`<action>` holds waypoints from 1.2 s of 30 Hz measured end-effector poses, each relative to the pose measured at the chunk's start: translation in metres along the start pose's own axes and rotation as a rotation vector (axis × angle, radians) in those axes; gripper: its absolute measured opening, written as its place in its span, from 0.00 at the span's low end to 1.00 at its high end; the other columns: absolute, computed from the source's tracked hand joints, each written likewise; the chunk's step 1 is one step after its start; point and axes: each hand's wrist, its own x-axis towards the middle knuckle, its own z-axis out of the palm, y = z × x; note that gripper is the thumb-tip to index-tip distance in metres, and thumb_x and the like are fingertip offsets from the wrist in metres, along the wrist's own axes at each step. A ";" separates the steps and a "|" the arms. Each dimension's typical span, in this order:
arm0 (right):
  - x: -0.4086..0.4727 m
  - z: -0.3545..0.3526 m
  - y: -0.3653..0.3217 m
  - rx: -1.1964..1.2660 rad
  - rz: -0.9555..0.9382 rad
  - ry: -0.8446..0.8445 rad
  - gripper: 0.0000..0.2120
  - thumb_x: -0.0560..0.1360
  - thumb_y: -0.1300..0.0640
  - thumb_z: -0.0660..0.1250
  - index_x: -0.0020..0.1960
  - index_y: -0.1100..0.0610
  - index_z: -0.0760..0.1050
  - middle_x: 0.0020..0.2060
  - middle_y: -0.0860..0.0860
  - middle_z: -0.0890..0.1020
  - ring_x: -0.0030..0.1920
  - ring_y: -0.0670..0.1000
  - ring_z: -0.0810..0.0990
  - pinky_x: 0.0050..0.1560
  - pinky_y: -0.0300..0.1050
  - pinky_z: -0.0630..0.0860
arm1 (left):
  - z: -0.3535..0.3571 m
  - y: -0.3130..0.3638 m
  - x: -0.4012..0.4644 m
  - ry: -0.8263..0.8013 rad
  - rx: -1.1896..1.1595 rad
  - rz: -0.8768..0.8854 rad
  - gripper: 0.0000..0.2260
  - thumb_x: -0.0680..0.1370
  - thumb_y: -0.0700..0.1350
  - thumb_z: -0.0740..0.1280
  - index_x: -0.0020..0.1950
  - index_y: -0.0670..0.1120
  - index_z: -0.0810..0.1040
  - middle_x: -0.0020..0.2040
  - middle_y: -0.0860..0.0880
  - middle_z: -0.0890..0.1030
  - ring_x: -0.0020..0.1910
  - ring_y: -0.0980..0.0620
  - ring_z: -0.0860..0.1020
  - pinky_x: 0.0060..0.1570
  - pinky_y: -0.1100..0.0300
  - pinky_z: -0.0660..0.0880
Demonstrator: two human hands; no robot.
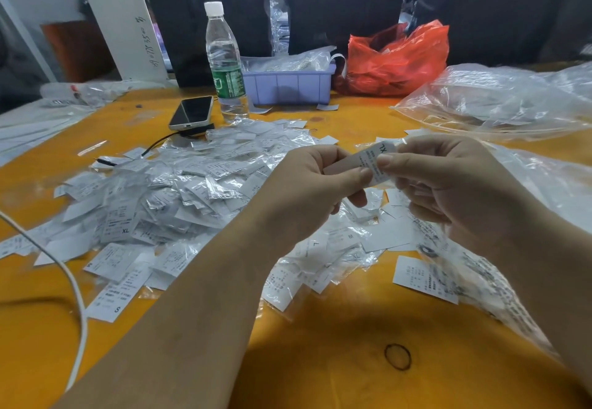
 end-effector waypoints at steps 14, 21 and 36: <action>-0.001 -0.002 -0.003 -0.007 -0.012 -0.044 0.13 0.64 0.56 0.71 0.41 0.66 0.78 0.27 0.55 0.69 0.23 0.46 0.58 0.21 0.36 0.57 | -0.009 0.006 -0.001 -0.147 0.012 -0.049 0.03 0.77 0.41 0.69 0.49 0.43 0.80 0.30 0.49 0.79 0.25 0.57 0.66 0.24 0.67 0.63; -0.002 0.001 -0.004 -0.038 0.022 -0.072 0.09 0.66 0.54 0.71 0.36 0.61 0.76 0.23 0.49 0.62 0.21 0.45 0.57 0.20 0.34 0.58 | -0.008 0.008 -0.002 -0.096 -0.024 -0.047 0.06 0.79 0.43 0.67 0.54 0.43 0.79 0.33 0.49 0.81 0.27 0.57 0.71 0.25 0.66 0.66; 0.000 0.001 -0.002 -0.010 0.001 0.000 0.05 0.71 0.60 0.71 0.41 0.62 0.81 0.23 0.50 0.64 0.22 0.45 0.58 0.21 0.35 0.57 | -0.005 0.007 -0.003 0.002 0.065 0.020 0.07 0.81 0.38 0.63 0.50 0.41 0.81 0.36 0.48 0.84 0.29 0.56 0.75 0.25 0.65 0.68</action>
